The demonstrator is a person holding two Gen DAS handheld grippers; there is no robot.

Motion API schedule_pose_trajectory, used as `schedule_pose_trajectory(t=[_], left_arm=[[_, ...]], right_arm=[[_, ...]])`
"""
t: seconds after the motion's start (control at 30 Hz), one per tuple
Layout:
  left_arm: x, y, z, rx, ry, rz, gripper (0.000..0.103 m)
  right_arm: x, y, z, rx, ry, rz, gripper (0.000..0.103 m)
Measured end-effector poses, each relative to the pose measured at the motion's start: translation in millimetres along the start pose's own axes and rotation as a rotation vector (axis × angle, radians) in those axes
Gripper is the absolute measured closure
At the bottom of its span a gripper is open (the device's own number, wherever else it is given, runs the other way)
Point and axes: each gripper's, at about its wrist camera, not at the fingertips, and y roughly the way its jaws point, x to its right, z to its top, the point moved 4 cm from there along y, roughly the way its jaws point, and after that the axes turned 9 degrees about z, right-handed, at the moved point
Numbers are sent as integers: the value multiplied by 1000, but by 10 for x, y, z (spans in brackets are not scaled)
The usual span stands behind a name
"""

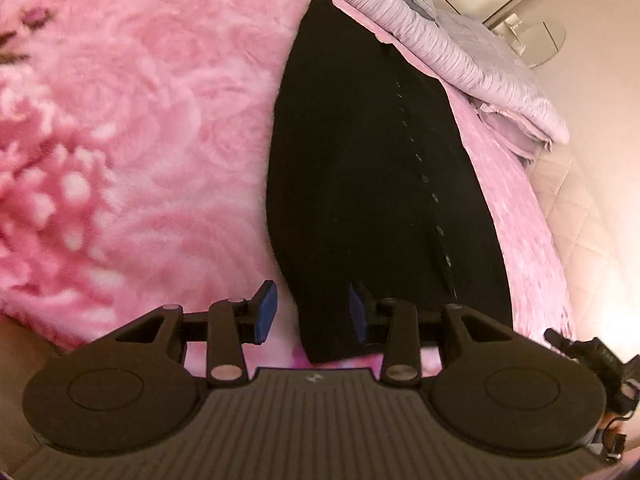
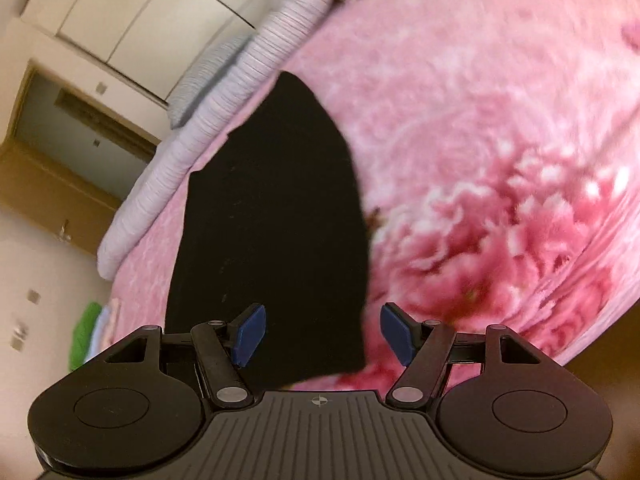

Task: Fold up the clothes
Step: 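Grasp the skirt's hem with both grippers, then lift the hem and fold it toward the waistband with both grippers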

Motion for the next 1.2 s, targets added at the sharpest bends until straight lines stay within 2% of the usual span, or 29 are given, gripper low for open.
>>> schedule_pose_trajectory(t=[0.07, 0.23, 0.37, 0.43, 0.5, 0.63, 0.77, 0.8, 0.83, 0.87, 0.9, 1.03, 1.2], left_arm=[[-65, 71, 27, -5, -14, -17, 75], [-249, 181, 56, -27, -123, -149, 73], [-375, 310, 20, -71, -268, -275, 73], [-409, 350, -2, -79, -313, -312, 73], [-408, 360, -8, -77, -309, -324, 74], [-335, 377, -17, -78, -268, -345, 76], [-256, 409, -7, -62, -230, -340, 77], [-242, 409, 0, -62, -219, -336, 84], [-228, 412, 6, -67, -200, -327, 90], [-218, 409, 9, -70, -181, -323, 94], [-210, 400, 11, -71, -164, -322, 95], [-158, 285, 53, -34, -107, -335, 95], [-69, 55, 107, 19, -43, -358, 96]], right_arm=[[140, 62, 83, -24, 40, 15, 35], [341, 251, 115, -134, 99, 93, 35], [407, 293, 122, -149, 127, 156, 35], [444, 288, 128, -148, 158, 189, 36], [473, 289, 116, -151, 186, 218, 37], [472, 376, 63, -182, 211, 255, 54], [437, 464, 64, -191, 219, 268, 54], [438, 462, 55, -192, 213, 257, 57], [440, 459, 46, -193, 206, 246, 76], [441, 457, 38, -194, 200, 235, 86], [451, 437, 29, -193, 206, 223, 89], [382, 339, 20, -173, 183, 190, 91], [96, 165, 79, -124, 132, 213, 92]])
